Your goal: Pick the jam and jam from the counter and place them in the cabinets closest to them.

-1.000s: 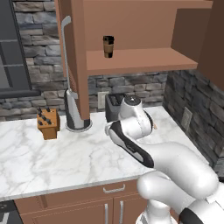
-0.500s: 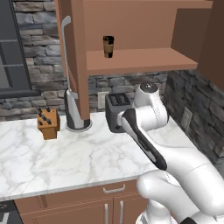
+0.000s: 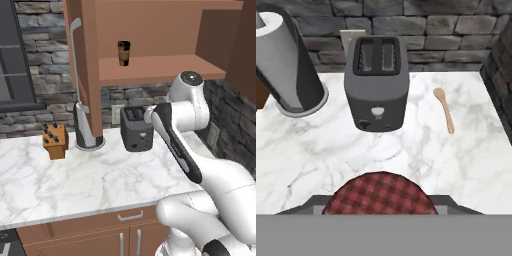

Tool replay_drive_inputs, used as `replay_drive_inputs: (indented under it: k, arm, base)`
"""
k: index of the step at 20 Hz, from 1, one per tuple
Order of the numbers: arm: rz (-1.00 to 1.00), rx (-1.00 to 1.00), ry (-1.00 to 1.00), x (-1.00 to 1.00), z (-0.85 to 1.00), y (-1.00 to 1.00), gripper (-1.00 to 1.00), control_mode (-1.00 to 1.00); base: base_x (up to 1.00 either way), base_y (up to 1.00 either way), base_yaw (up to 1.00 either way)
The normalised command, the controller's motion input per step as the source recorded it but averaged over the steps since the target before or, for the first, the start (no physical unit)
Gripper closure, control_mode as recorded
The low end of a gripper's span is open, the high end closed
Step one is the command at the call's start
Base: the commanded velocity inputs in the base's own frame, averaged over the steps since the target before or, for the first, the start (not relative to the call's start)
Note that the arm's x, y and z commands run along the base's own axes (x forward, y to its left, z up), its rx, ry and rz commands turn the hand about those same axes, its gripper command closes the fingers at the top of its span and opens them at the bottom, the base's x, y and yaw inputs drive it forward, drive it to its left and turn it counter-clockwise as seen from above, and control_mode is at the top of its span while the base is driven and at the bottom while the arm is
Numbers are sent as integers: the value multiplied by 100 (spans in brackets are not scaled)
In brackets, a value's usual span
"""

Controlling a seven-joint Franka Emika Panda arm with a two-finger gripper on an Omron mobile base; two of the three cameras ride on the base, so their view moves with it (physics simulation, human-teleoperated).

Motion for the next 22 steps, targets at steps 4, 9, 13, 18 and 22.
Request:
replay_drive_inputs:
  k: [4, 9, 13, 18, 22]
  arm:
    - [-1, 4, -11, 22, 77, -18, 100, -100]
    - [0, 4, -12, 28, 69, -14, 100, -100]
    - [0, 4, -14, 21, 71, -15, 100, -100]
    - [0, 2, -14, 13, 70, -6, 100, -100]
    - [0, 0, -17, 0, 62, -2, 100, -100]
  base:
    - [0, 0, 0]
    - [0, 0, 0]
    - [0, 0, 0]
    - [0, 0, 0]
    - [0, 0, 0]
